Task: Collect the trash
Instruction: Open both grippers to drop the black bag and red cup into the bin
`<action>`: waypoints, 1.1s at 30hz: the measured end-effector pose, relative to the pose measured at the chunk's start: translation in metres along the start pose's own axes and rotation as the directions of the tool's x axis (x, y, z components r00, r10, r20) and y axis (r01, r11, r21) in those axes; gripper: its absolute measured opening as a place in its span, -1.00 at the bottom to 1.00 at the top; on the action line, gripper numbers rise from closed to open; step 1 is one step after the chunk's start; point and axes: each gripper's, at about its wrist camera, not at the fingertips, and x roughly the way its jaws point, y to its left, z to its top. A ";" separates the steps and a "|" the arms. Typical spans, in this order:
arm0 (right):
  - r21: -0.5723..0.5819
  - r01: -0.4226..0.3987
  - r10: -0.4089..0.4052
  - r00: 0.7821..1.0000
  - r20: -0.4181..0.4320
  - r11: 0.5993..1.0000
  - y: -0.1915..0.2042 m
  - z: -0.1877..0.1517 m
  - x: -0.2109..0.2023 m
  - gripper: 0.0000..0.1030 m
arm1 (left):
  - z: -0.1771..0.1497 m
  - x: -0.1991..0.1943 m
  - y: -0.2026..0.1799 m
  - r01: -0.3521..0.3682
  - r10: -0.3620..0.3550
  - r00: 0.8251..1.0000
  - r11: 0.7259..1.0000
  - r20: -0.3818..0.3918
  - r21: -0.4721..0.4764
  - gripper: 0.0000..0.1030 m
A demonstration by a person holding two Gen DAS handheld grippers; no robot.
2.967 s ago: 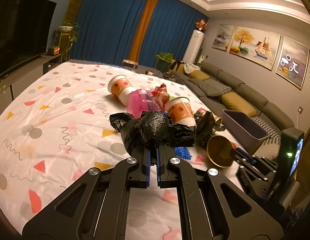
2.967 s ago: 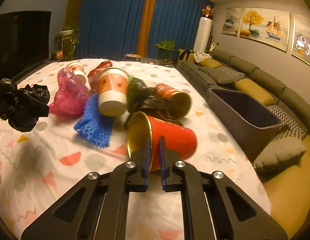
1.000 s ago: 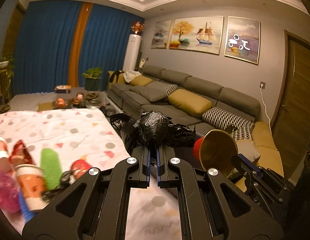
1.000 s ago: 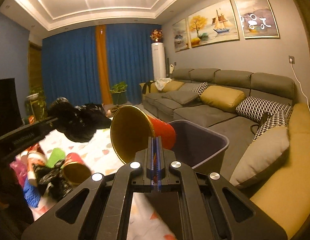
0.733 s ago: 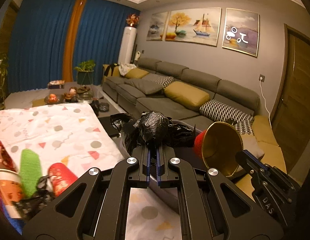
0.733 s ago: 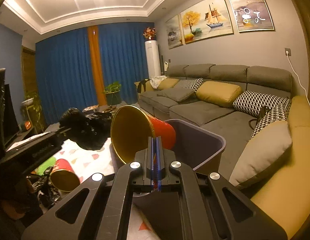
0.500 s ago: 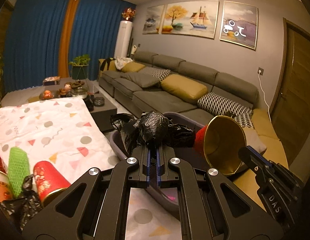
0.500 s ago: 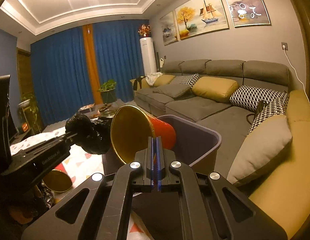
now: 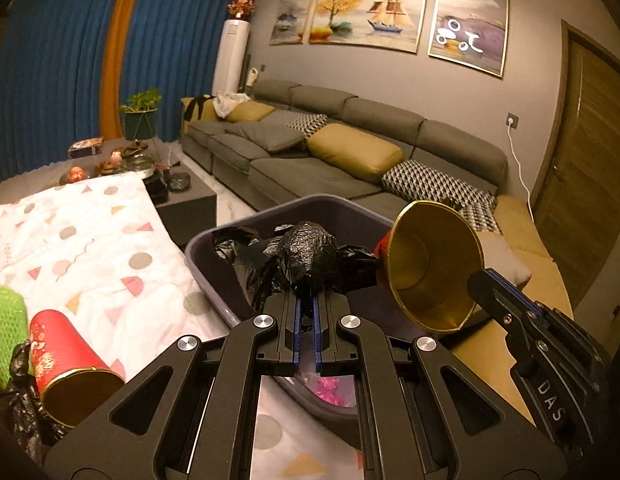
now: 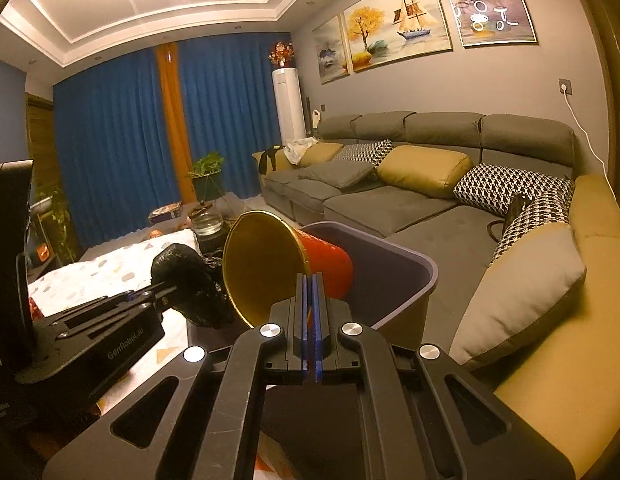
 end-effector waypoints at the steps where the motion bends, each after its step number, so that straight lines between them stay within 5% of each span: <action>1: 0.002 0.001 -0.001 1.000 -0.001 1.000 -0.001 0.000 0.001 -0.94 | -0.001 0.001 0.000 0.002 -0.002 1.000 1.000 -0.004 0.002 -0.93; 14: 0.027 -0.005 0.006 0.999 -0.031 1.000 -0.004 -0.004 0.009 -0.94 | -0.007 0.013 0.002 0.043 -0.044 0.997 0.999 -0.064 -0.016 -0.87; 17: 0.030 -0.004 0.005 0.999 -0.036 1.000 -0.003 -0.006 0.009 -0.94 | -0.010 0.014 0.001 0.051 -0.051 0.996 0.999 -0.067 -0.011 -0.66; 24: 0.038 -0.011 0.013 0.999 -0.050 0.999 -0.003 -0.007 0.011 -0.94 | -0.013 0.001 0.009 0.016 -0.017 0.999 0.999 -0.033 -0.034 0.19; 33: 0.038 -0.047 0.050 0.997 -0.067 0.998 0.002 -0.006 0.022 -0.83 | -0.007 -0.057 0.033 -0.117 0.125 0.989 0.988 0.080 -0.103 0.70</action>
